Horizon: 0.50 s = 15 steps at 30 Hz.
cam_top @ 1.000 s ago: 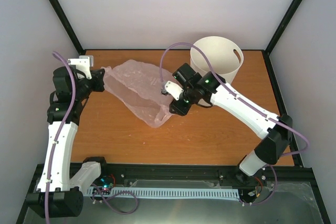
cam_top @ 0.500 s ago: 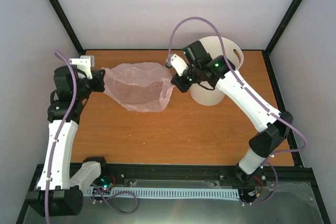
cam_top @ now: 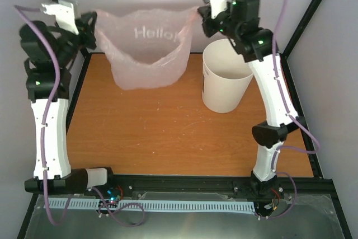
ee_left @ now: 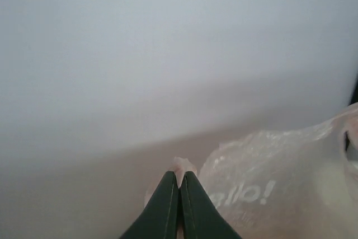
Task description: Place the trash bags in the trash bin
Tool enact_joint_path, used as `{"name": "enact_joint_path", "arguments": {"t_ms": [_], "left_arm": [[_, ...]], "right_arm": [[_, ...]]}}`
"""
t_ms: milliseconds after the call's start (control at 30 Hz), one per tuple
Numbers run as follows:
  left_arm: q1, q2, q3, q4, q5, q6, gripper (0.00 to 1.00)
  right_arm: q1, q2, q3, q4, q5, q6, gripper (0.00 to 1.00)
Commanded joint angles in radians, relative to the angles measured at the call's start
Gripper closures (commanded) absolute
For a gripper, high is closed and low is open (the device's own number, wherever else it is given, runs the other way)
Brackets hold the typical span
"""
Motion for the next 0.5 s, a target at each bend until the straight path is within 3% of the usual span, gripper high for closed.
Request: {"name": "enact_joint_path", "arguments": {"t_ms": [0,233,467], "left_arm": [[0.007,0.073,0.257,0.105,0.193,-0.048,0.99],[-0.003,0.203,0.471,0.229,0.31,-0.198,0.99],[-0.113,0.264,0.511,0.245,0.296,-0.17,0.99]], "right_arm": [[-0.036,-0.171,-0.112,0.279,0.091,0.031,0.97],[-0.041,-0.256,-0.069,0.347,0.159,-0.016,0.97],[-0.065,-0.357,-0.135,0.388,0.27,-0.091,0.97]]}}
